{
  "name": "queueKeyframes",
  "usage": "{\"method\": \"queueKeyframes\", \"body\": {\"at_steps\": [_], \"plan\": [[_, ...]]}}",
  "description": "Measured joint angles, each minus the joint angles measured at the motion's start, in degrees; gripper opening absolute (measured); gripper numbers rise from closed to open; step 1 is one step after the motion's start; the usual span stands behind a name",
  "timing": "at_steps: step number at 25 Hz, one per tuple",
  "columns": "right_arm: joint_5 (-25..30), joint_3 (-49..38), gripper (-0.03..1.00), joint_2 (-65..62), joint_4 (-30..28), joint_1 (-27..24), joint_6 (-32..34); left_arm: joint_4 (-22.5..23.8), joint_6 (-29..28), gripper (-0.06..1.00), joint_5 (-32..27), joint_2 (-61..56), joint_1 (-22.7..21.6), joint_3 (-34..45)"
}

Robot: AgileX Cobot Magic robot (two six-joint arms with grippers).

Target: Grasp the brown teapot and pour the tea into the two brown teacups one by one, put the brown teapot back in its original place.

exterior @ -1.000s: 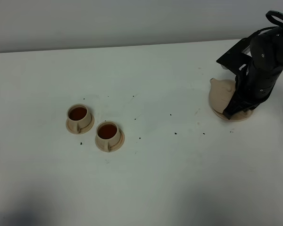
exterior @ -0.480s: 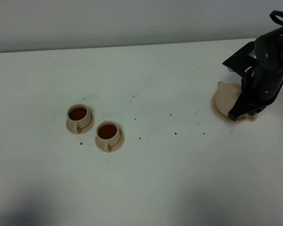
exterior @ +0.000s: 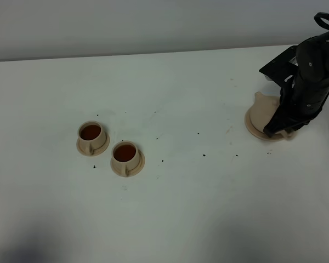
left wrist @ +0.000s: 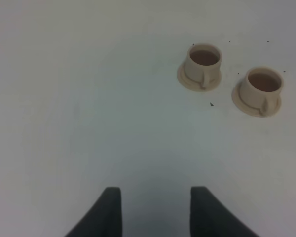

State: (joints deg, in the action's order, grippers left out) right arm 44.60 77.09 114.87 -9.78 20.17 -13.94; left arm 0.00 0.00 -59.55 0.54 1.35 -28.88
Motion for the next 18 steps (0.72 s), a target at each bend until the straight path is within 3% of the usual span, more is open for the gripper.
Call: {"method": "queueKeyframes", "body": {"at_steps": [4, 7, 12, 18], "plan": [[1.9, 0.12, 0.46, -1.38, 1.13, 0.0, 0.83, 0.0, 0.0, 0.38, 0.0, 0.0, 0.0, 0.0], [8.64, 0.37, 0.51, -4.39, 1.84, 0.0, 3.25, 0.0, 0.0, 0.38, 0.0, 0.0, 0.0, 0.0], [21.01, -1.0, 0.48, -11.53, 4.32, 0.0, 7.85, 0.0, 0.0, 0.38, 0.0, 0.0, 0.0, 0.0], [24.08, -13.57, 0.39, -28.82, 8.66, 0.0, 11.8, 0.0, 0.0, 0.38, 0.0, 0.0, 0.0, 0.0]]}}
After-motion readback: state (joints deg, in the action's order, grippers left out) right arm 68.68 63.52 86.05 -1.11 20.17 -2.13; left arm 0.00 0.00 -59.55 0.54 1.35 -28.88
